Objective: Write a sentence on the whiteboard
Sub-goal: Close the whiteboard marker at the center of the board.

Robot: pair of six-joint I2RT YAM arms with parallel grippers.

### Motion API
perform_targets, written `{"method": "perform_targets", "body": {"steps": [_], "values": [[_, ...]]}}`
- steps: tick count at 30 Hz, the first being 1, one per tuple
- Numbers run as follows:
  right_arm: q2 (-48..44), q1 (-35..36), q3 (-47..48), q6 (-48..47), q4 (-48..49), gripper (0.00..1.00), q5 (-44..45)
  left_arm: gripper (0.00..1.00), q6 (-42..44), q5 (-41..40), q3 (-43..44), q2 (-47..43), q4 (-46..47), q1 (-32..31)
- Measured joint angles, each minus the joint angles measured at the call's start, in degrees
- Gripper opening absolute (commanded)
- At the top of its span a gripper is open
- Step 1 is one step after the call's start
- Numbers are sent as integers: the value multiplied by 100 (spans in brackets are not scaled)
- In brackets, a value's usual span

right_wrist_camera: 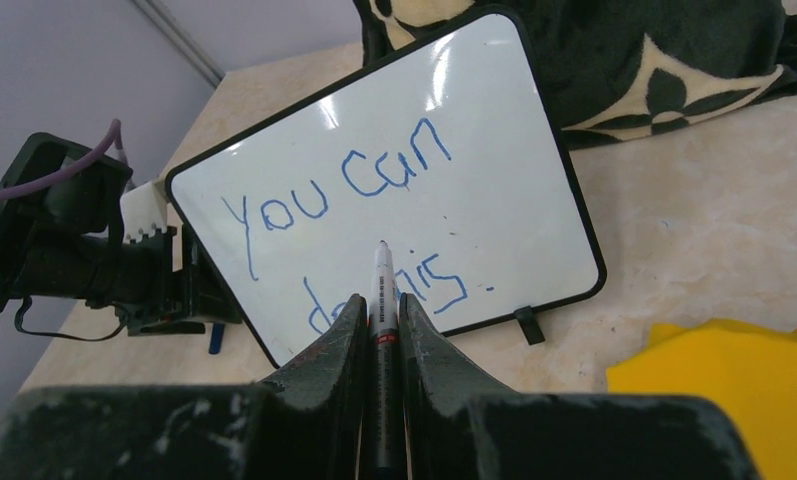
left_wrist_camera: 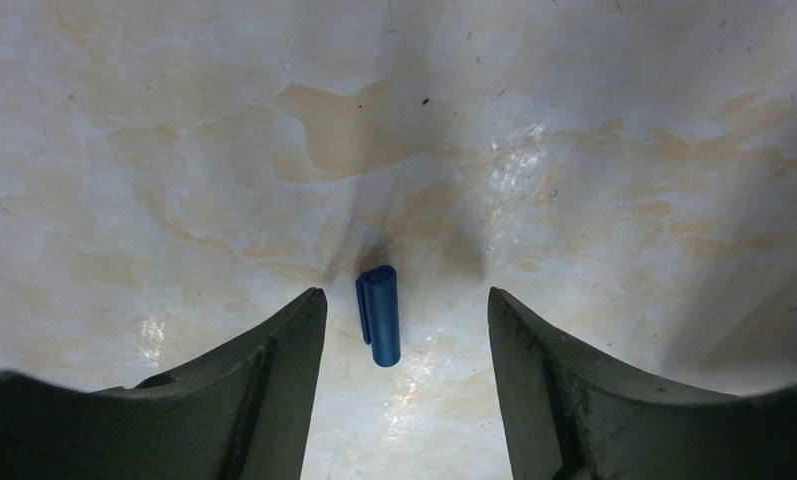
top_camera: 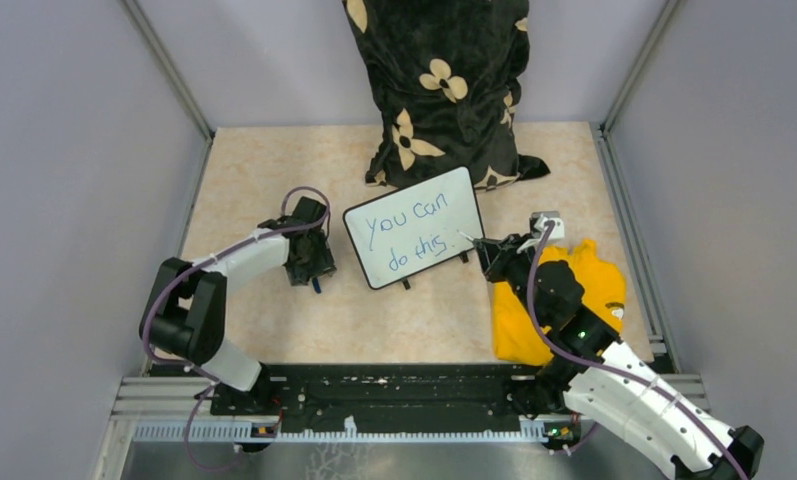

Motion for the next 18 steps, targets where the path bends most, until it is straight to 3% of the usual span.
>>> {"method": "perform_targets", "body": {"steps": [18], "values": [[-105,0,0,-11,-181,0,131,57,-221,-282,63,219,-90,-11]]}}
